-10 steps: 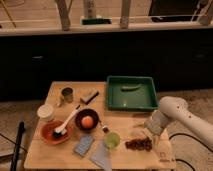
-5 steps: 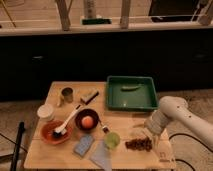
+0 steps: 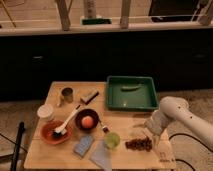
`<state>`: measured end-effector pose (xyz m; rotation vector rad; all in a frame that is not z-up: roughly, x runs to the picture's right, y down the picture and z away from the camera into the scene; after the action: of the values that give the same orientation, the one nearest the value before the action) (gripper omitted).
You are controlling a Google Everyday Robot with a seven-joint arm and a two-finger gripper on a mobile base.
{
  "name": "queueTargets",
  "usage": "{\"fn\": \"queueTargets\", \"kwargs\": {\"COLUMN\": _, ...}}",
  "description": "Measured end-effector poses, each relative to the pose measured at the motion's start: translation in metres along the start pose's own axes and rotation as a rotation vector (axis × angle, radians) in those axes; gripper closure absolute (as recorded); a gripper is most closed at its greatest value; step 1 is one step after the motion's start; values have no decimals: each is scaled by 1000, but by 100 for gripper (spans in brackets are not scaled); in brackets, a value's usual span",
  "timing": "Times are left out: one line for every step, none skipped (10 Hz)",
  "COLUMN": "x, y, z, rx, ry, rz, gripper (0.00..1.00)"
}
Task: Place grapes in table surface
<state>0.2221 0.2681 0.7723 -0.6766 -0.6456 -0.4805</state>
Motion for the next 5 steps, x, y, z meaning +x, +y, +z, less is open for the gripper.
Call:
{"fn": "queueTargets", "kwargs": {"x": 1, "y": 1, "z": -1, "rx": 4, "ry": 2, "rz": 1, "gripper": 20}}
{"fn": "queueTargets", "kwargs": {"x": 1, "y": 0, "z": -2, "rx": 10, "ry": 4, "rz": 1, "gripper": 20}}
{"fn": "queueTargets", "kwargs": {"x": 2, "y": -1, "z": -4, "rx": 17, "ry": 6, "rz": 1, "gripper": 20}}
{"fn": "queueTargets", "kwargs": {"x": 2, "y": 0, "z": -4, "rx": 17, "ry": 6, "rz": 2, "gripper": 20}}
{"fn": "queueTargets", "kwargs": {"x": 2, "y": 1, "z": -4, "rx": 17, "ry": 7, "rz": 4, "gripper": 20}}
